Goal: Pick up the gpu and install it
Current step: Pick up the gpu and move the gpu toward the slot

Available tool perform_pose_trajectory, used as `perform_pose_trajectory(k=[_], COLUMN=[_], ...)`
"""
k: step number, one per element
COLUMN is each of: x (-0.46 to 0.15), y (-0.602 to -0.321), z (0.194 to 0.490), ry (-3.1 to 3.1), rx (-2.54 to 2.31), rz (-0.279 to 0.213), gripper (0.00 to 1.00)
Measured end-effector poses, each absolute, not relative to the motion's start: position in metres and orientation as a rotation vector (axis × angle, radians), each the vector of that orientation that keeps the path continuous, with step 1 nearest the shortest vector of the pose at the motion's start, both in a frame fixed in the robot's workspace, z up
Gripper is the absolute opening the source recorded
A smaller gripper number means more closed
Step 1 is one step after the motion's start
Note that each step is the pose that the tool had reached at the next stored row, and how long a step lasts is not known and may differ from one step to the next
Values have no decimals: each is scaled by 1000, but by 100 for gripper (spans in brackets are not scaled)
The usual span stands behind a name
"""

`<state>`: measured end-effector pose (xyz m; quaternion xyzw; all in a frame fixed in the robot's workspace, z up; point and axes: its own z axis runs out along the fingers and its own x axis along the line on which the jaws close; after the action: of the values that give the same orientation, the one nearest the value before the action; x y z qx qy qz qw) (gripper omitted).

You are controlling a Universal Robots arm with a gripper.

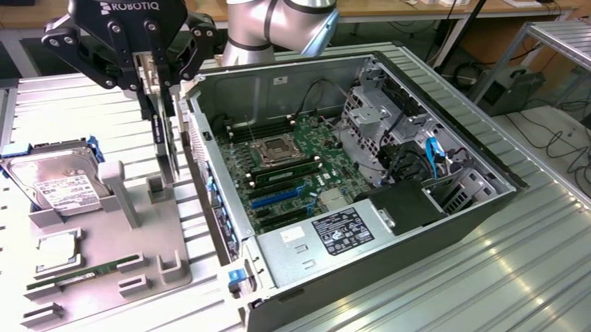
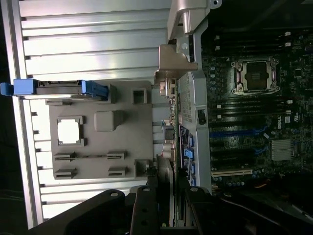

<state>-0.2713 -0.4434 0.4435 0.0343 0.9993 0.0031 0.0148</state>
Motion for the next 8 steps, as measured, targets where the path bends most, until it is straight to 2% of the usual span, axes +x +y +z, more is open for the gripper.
perform_pose_trajectory(k=[8], x=[-267], y=[-443], z=[443], ry=[3110], rx=[106], rz=[9], gripper=[26])
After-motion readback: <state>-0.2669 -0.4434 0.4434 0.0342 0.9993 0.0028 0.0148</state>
